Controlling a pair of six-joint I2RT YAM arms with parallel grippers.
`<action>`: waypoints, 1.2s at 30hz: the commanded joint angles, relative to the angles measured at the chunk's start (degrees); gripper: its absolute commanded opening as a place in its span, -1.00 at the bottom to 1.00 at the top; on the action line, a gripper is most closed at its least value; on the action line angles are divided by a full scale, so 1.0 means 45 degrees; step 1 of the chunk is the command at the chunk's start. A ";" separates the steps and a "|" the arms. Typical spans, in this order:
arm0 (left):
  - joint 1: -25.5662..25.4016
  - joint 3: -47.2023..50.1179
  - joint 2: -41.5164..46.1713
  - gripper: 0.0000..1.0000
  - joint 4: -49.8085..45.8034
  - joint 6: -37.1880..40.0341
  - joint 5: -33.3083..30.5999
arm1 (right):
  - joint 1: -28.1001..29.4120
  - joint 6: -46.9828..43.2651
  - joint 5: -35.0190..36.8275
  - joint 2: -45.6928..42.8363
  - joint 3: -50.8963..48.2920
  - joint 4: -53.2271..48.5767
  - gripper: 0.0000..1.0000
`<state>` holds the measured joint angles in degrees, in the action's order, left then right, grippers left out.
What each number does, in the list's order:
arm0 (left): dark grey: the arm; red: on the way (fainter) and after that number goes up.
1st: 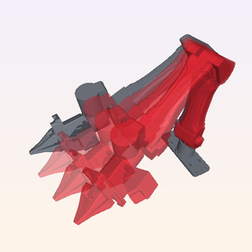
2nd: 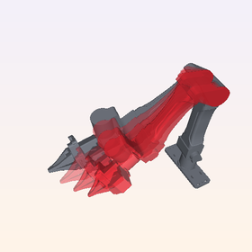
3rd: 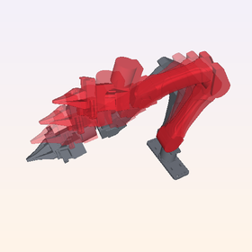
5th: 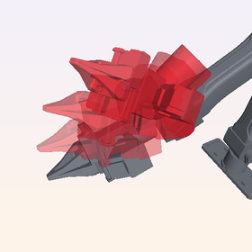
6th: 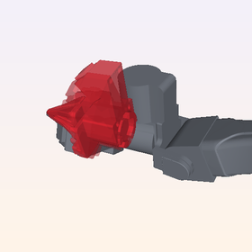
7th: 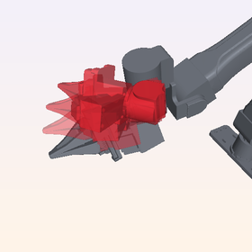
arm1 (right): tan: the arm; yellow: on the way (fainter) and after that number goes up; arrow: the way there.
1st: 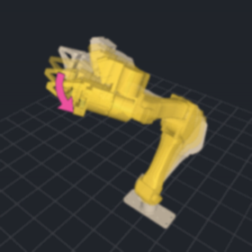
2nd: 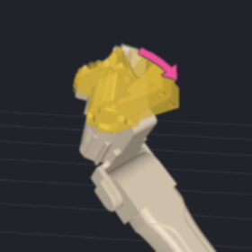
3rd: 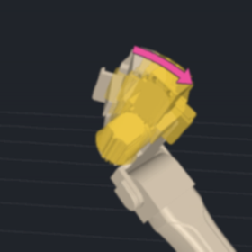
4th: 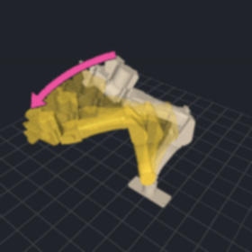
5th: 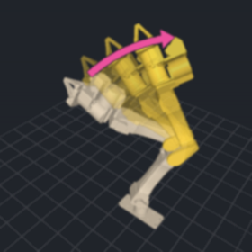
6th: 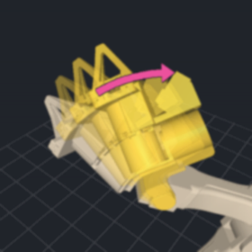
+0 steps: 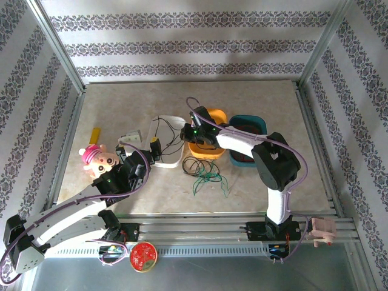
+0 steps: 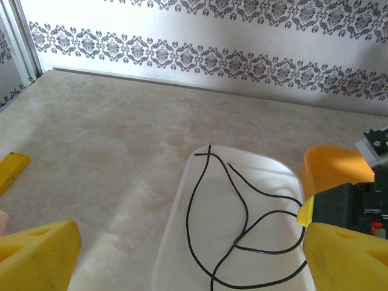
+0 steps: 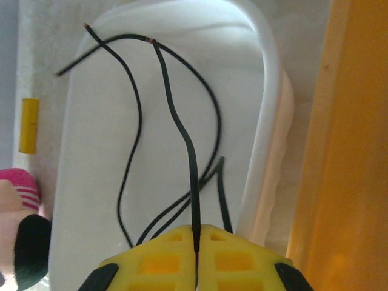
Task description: Untangle the cables
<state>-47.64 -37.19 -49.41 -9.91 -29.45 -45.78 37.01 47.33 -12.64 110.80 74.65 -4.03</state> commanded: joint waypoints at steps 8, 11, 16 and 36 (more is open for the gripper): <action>-0.0098 -0.0264 -0.0666 0.89 0.0109 0.1014 0.0655 | 0.0452 -0.1776 0.1133 -0.1457 0.0705 -0.1223 0.00; -0.0100 -0.0473 -0.1408 0.88 0.0700 0.2053 0.2386 | 0.0387 -0.2180 0.2211 -0.2656 0.0190 -0.1807 0.02; -0.0202 -0.1052 -0.3276 0.87 0.1304 0.3282 0.6870 | -0.0148 -0.2315 0.2405 -0.5073 -0.1937 -0.2604 0.02; -0.0664 -0.2728 -0.8517 0.48 0.2417 0.2914 0.8764 | -0.1593 -0.3780 0.0378 -1.0538 -0.7584 -0.5569 -0.02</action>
<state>-49.89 -47.03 -86.11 -1.39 -15.03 -6.20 30.41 30.02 -9.98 64.77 41.34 -28.77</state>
